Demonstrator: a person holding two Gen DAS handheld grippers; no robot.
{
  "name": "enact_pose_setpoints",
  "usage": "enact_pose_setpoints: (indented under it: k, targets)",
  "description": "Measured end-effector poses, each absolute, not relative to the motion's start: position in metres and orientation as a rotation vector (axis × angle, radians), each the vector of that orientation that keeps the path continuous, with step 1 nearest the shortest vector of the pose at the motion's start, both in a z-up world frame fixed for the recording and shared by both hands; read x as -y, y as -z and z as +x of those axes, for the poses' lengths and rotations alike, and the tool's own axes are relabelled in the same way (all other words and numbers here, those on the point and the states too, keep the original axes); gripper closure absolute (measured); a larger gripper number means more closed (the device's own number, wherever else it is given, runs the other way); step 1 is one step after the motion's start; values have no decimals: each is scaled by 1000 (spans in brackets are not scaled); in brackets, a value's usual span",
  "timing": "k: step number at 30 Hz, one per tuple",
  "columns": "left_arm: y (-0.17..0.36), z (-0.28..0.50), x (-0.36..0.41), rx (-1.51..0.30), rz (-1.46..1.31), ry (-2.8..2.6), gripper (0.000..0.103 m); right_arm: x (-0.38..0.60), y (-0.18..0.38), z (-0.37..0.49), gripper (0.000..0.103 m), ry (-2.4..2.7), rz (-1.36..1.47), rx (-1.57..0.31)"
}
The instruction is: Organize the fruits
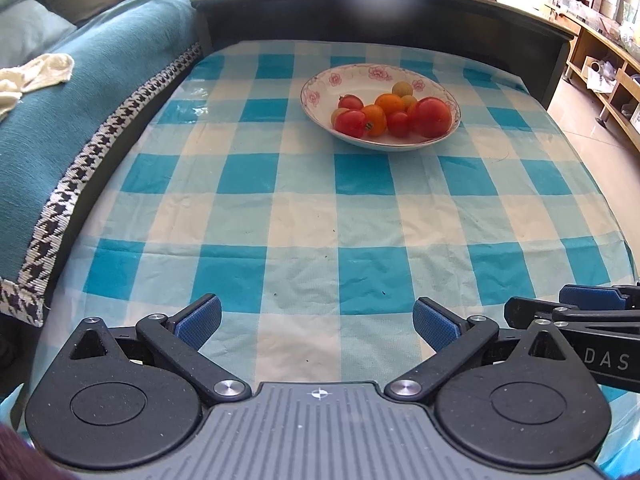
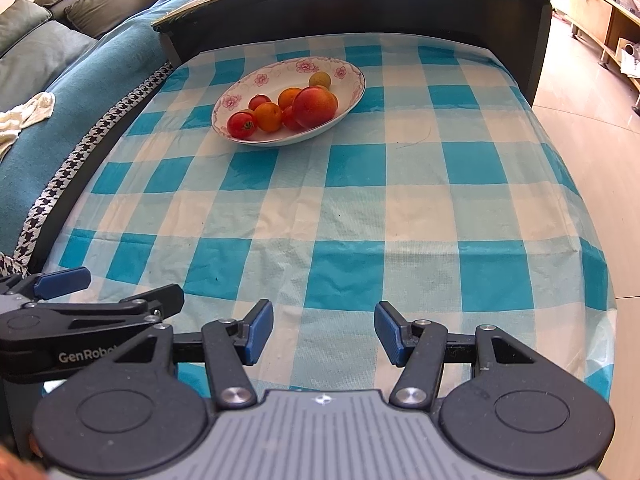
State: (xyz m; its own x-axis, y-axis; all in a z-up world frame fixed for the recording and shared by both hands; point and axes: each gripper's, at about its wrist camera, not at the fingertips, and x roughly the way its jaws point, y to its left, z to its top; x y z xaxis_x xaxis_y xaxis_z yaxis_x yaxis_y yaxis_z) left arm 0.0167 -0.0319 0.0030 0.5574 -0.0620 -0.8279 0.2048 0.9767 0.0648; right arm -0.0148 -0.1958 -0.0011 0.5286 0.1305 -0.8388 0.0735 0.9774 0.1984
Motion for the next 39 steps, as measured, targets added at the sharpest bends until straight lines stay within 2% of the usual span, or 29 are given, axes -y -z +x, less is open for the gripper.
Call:
enact_pose_setpoints:
  k: [19,24,29,39]
  targets:
    - [-8,11,34,-914,183,173,0,196,4,-15,46,-21,218,-1020]
    - [-12,9,34,-906,168,169,4,195,2,-15,46,-25,221,-1012]
    - [-12,10,33,-909,162,191,1,195,1,-15,46,-19,221,-1012]
    - [-14,7,34,-868,172,200,1,197,2,-13,46,-17,227,-1013]
